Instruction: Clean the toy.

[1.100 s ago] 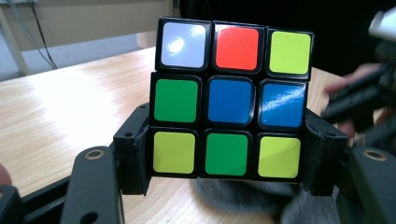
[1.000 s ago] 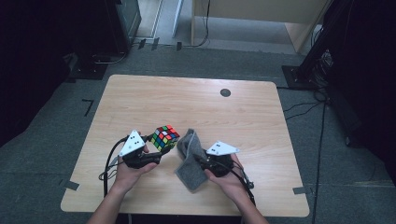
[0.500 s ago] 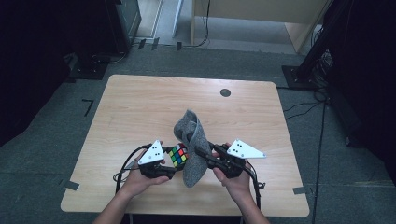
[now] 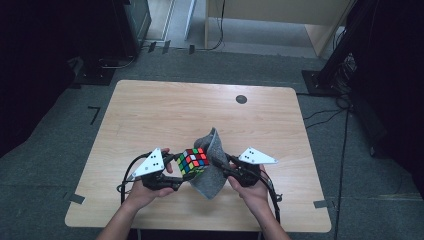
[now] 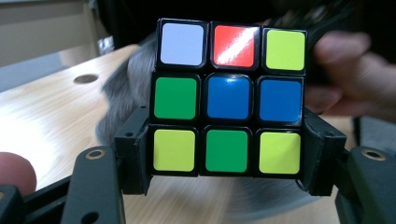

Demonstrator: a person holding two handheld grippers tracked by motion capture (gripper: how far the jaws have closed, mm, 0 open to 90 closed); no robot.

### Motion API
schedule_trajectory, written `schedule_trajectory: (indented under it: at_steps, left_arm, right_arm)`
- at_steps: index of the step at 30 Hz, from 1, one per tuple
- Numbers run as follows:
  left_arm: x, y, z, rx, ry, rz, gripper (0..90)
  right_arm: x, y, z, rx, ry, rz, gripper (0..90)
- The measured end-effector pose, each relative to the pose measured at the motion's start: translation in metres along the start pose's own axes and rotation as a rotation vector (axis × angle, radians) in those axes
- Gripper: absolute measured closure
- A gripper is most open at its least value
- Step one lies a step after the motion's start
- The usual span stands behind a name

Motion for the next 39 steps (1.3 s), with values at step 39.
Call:
schedule_trajectory:
  at_steps: [39]
  left_arm:
    - [0.004,-0.012,0.011,-0.094,-0.061,-0.039,34.3]
  right_arm:
    - [-0.033,0.010,-0.014,0.076,-0.034,-0.156,66.5]
Point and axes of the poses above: each handheld gripper's, and its own axes: y roughly backward along the jaws, z roughly out of its underside, x roughly to its right, the point moved 8 cm from there along -y, roughly forward along the jaws, and after that the axes turned 12 degrees about -y, right-handed, at the moved point
